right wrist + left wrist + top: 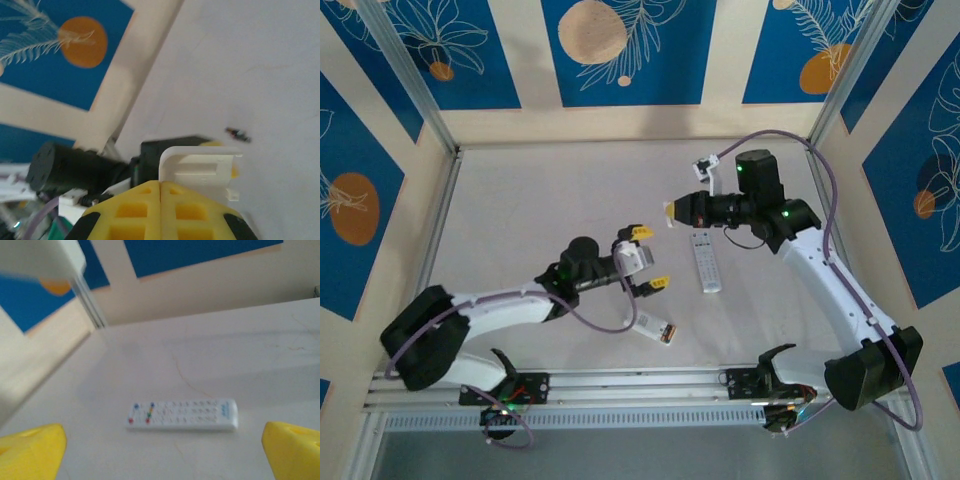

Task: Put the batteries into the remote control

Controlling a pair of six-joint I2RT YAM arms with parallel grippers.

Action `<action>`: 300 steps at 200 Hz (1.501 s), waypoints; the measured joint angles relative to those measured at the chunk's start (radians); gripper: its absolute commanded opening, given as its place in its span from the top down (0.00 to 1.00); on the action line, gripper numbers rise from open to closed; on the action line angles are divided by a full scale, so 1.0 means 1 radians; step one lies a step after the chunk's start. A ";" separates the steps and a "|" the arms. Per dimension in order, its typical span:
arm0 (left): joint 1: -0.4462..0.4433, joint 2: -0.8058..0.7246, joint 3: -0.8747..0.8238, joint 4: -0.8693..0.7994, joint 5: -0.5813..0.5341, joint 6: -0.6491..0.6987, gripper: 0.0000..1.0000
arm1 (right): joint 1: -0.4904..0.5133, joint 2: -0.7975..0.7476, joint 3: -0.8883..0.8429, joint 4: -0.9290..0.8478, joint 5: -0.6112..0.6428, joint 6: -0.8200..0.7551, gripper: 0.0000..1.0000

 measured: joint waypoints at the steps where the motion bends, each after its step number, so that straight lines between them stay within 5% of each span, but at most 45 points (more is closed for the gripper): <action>1: 0.000 0.003 0.003 0.004 0.002 0.002 0.00 | 0.000 0.000 -0.002 -0.001 -0.006 0.001 0.96; 72: 0.032 0.056 0.082 0.259 0.090 0.047 0.03 | 0.000 -0.001 -0.026 -0.028 -0.150 0.010 0.96; 120: 0.047 0.055 0.102 0.268 0.162 -0.006 0.37 | 0.000 -0.005 -0.034 -0.025 -0.187 0.017 0.95; 144: 0.053 0.055 0.108 0.264 0.187 -0.029 0.46 | 0.000 -0.010 -0.045 -0.020 -0.190 0.017 0.94; 157: 0.056 0.050 0.108 0.253 0.199 -0.041 0.49 | 0.000 -0.010 -0.046 -0.020 -0.192 0.016 0.89; 174: 0.058 0.030 0.113 0.201 0.209 -0.045 0.51 | -0.003 -0.011 -0.046 -0.031 -0.190 0.011 0.69; 201: 0.064 -0.027 0.237 -0.187 0.196 0.019 0.51 | -0.090 -0.045 -0.043 -0.090 -0.081 -0.004 0.44; 252: 0.046 0.138 0.741 -1.137 0.005 0.241 0.48 | -0.240 -0.152 -0.090 -0.134 0.158 0.003 0.43; 300: 0.026 0.506 1.015 -1.637 -0.112 0.351 0.47 | -0.241 -0.129 -0.171 -0.157 0.189 0.024 0.43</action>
